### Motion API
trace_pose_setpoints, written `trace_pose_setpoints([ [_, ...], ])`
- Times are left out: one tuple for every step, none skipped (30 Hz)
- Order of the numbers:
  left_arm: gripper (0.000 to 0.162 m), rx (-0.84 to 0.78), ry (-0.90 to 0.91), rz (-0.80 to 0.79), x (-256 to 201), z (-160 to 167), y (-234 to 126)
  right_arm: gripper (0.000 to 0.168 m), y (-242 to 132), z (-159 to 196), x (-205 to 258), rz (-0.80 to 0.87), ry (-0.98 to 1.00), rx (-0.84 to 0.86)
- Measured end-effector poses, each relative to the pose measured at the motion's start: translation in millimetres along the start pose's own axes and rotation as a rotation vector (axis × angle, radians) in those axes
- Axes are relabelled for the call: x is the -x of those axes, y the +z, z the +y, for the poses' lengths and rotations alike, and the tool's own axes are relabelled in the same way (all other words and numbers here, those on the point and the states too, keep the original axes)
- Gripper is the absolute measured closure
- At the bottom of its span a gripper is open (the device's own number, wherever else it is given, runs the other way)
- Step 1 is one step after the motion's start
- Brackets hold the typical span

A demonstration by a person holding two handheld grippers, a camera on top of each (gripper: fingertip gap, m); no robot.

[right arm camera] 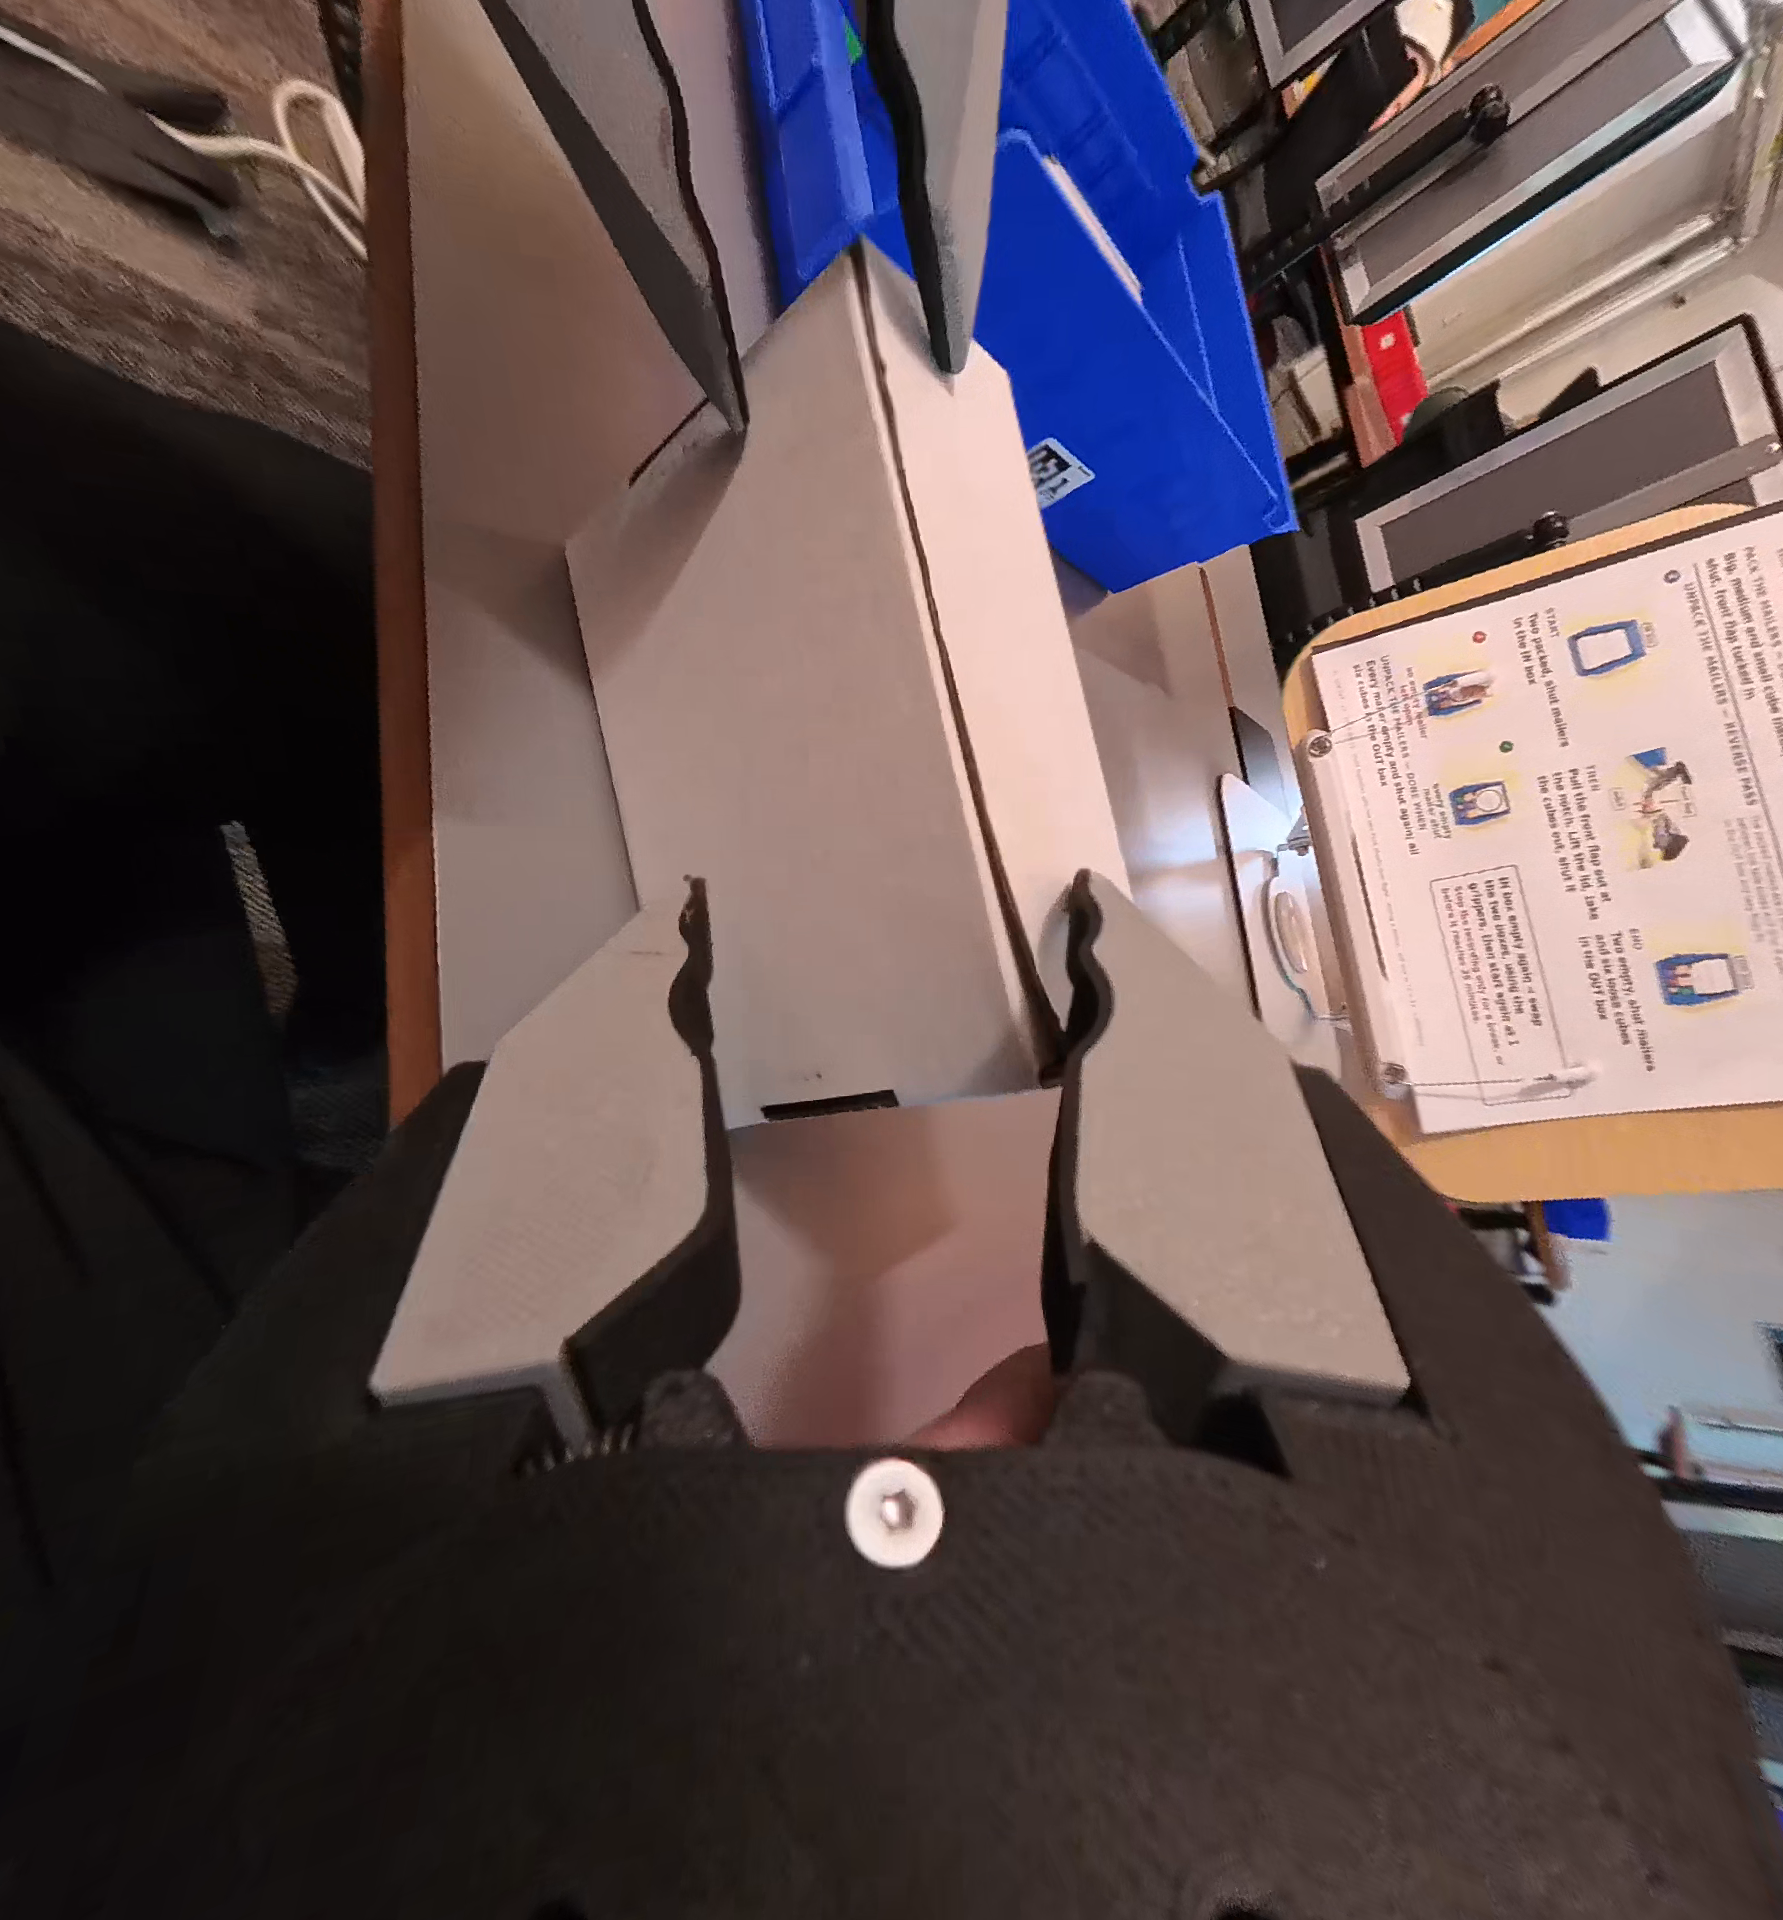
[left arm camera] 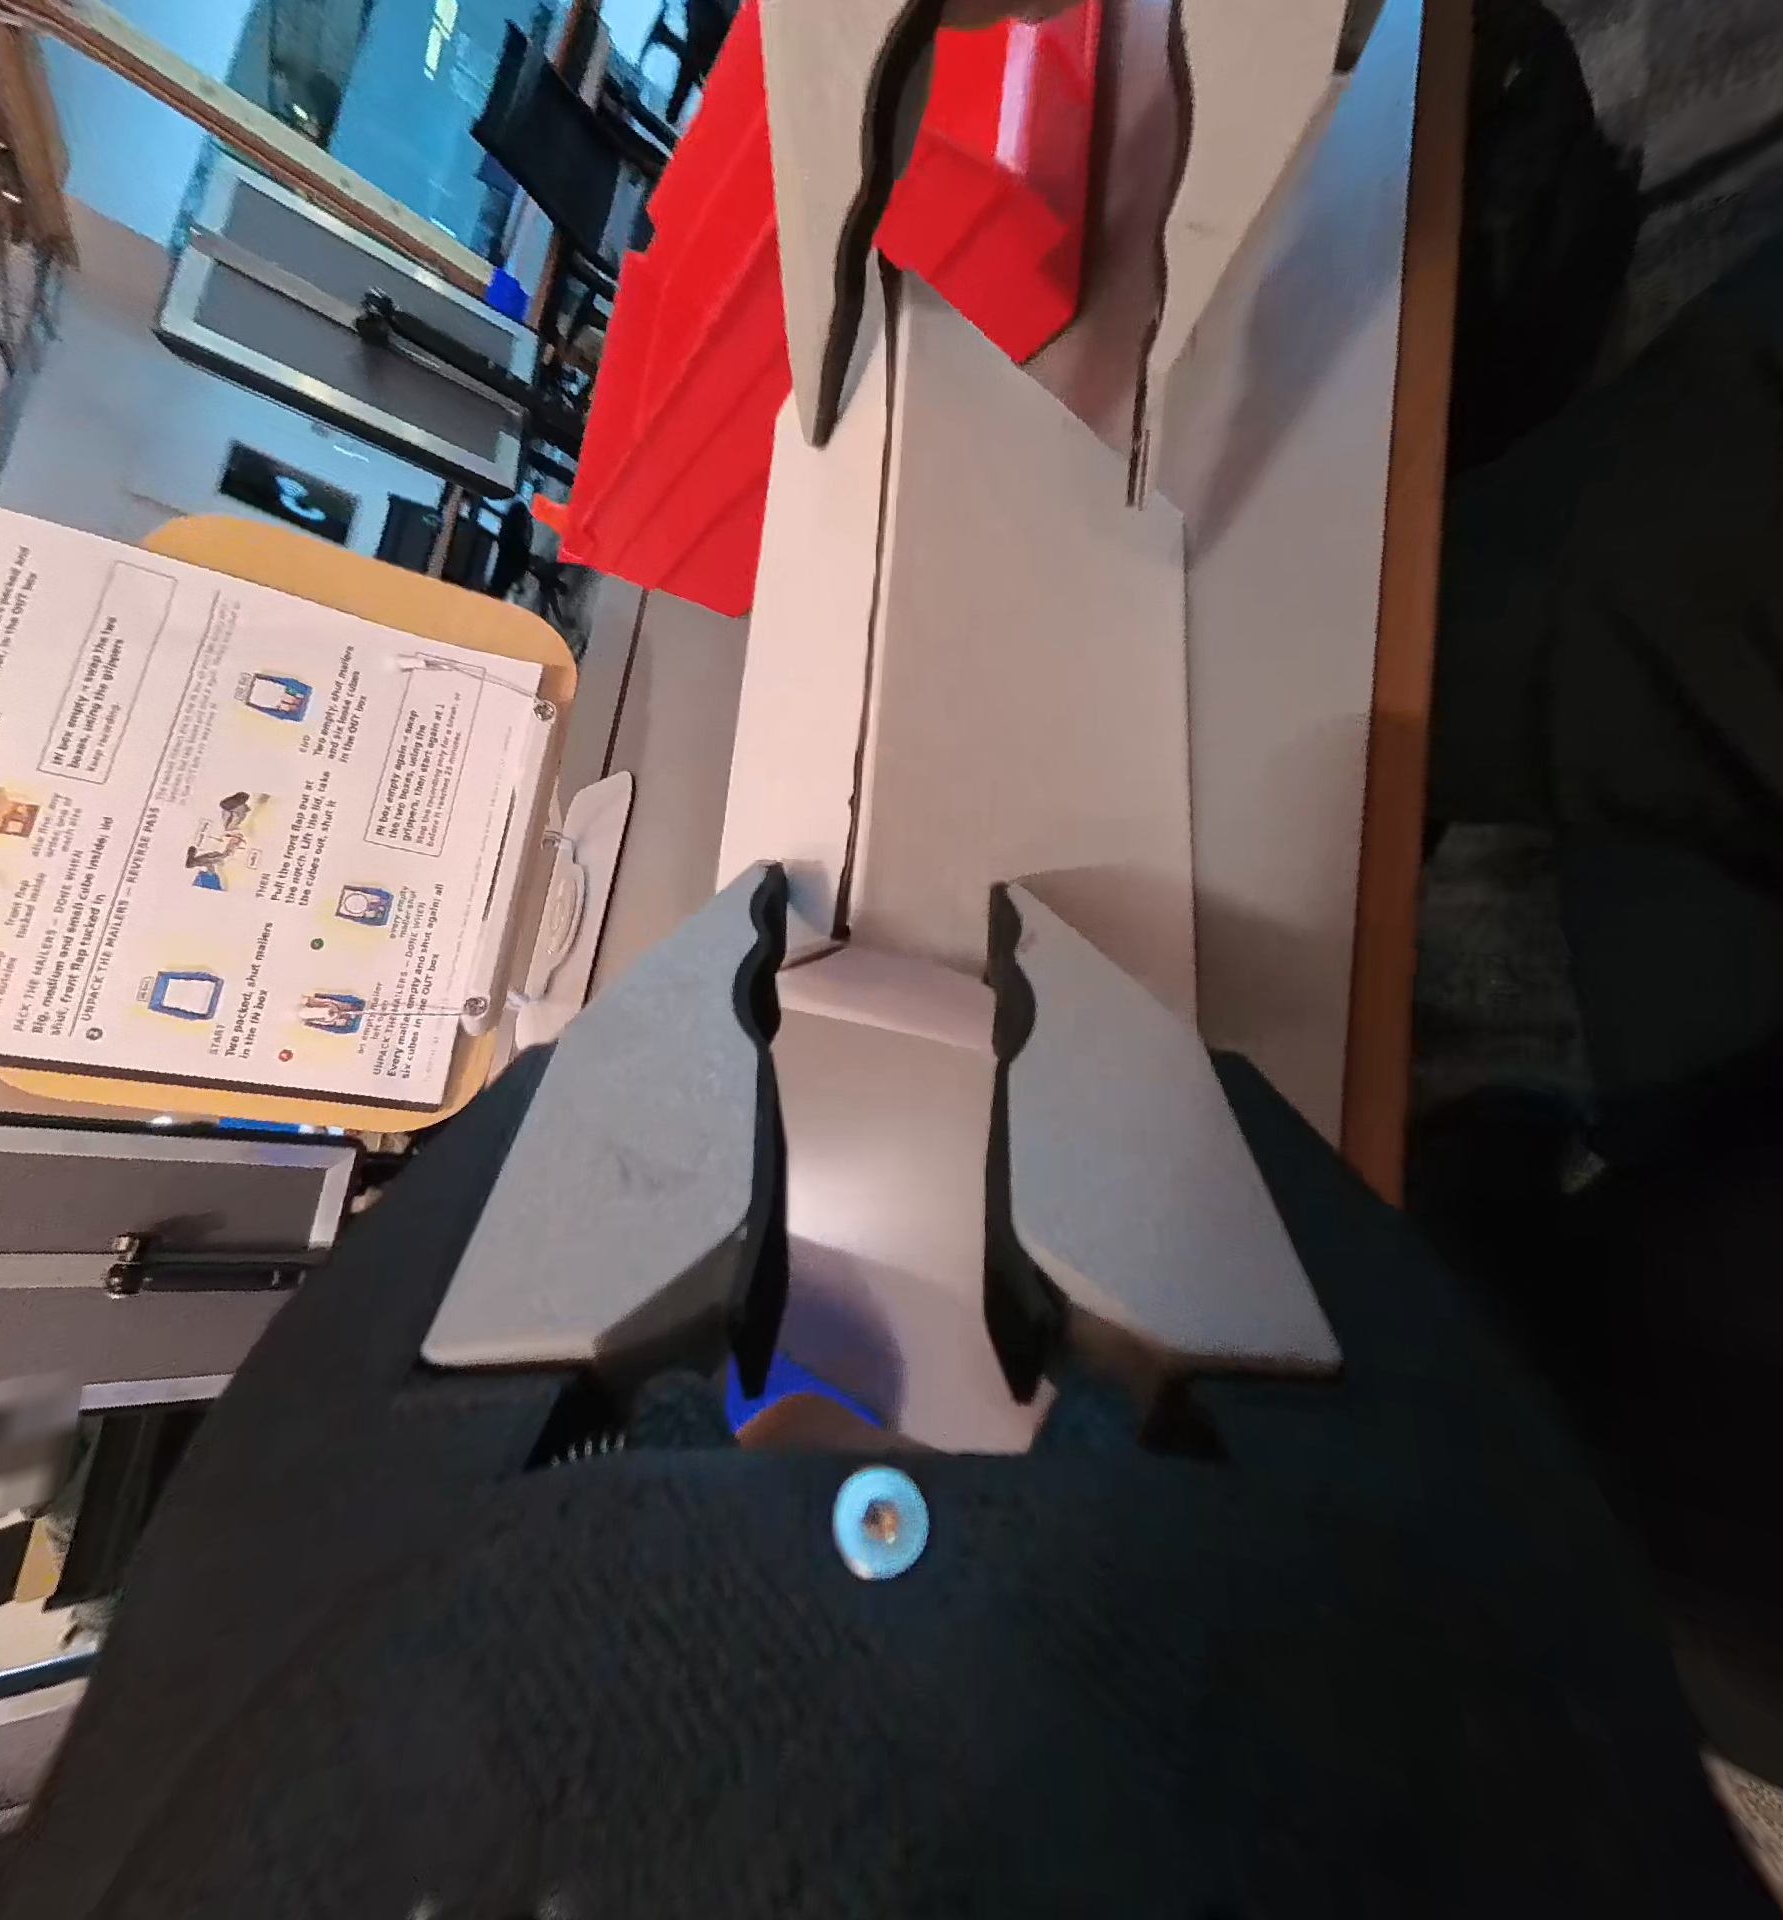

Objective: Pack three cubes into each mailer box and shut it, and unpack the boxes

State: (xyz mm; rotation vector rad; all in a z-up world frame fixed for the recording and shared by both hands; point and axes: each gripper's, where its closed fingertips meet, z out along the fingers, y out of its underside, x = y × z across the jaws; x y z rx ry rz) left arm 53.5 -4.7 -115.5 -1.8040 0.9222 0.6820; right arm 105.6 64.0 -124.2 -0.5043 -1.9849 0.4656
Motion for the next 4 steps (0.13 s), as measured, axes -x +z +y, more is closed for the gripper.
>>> trace_pose_setpoints([
  [0.126, 0.018, -0.002, 0.017, 0.6, -0.3, -0.3, 0.101, -0.8, -1.4, -0.5, -0.012, 0.024, -0.014],
  [0.127, 0.029, -0.014, 0.034, 1.2, -1.2, -0.6, 0.103, -2.3, -2.8, -1.8, -0.027, 0.052, -0.027],
  [0.129, 0.033, -0.033, 0.045, 2.5, -2.0, -0.4, 0.106, -4.1, -4.1, -3.4, -0.046, 0.084, -0.038],
  [0.130, 0.031, -0.052, 0.056, 3.3, -2.6, -0.4, 0.113, -6.7, -6.0, -6.2, -0.059, 0.116, -0.052],
])
